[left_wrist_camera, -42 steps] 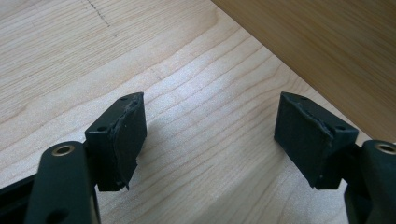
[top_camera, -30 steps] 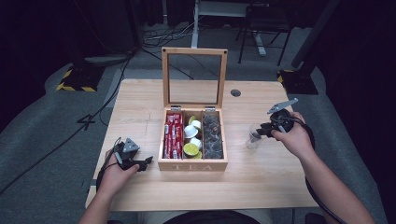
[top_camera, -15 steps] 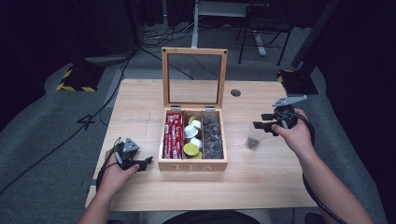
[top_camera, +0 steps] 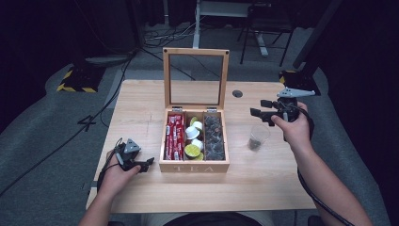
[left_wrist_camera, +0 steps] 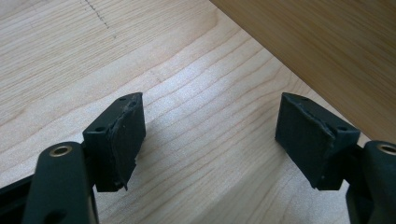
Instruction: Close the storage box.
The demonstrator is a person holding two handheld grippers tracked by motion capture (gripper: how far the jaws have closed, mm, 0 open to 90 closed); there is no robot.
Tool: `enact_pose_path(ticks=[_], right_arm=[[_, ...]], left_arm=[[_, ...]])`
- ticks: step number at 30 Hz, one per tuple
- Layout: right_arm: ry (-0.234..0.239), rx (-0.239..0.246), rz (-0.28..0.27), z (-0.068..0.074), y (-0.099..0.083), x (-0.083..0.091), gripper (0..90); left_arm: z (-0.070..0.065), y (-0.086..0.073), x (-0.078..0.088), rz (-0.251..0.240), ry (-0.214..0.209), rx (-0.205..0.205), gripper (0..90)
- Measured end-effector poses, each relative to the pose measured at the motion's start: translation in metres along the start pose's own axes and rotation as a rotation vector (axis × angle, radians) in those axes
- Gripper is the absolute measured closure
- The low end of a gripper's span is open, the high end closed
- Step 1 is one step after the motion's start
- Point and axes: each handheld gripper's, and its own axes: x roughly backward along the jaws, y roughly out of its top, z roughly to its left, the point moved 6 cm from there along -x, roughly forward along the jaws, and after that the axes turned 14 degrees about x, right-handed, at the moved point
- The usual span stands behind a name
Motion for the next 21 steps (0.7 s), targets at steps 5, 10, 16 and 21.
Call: enact_pose_path(ticks=[5, 10, 16, 21], right_arm=[[-0.001, 0.020, -0.015, 0.000, 0.015, -0.003, 30.7], [0.023, 0.050, -0.030, -0.004, 0.027, -0.011, 22.2], [-0.005, 0.059, -0.037, -0.019, 0.039, -0.029, 22.8], [0.001, 0.081, -0.019, -0.034, 0.054, -0.047, 30.7]], left_arm=[[0.000, -0.001, 0.001, 0.004, 0.000, -0.002, 24.2], [0.001, -0.008, 0.006, 0.019, -0.006, -0.014, 17.1], [0.004, -0.010, 0.010, 0.017, 0.009, -0.006, 16.7], [0.004, -0.010, 0.010, 0.016, 0.010, -0.006, 16.7]])
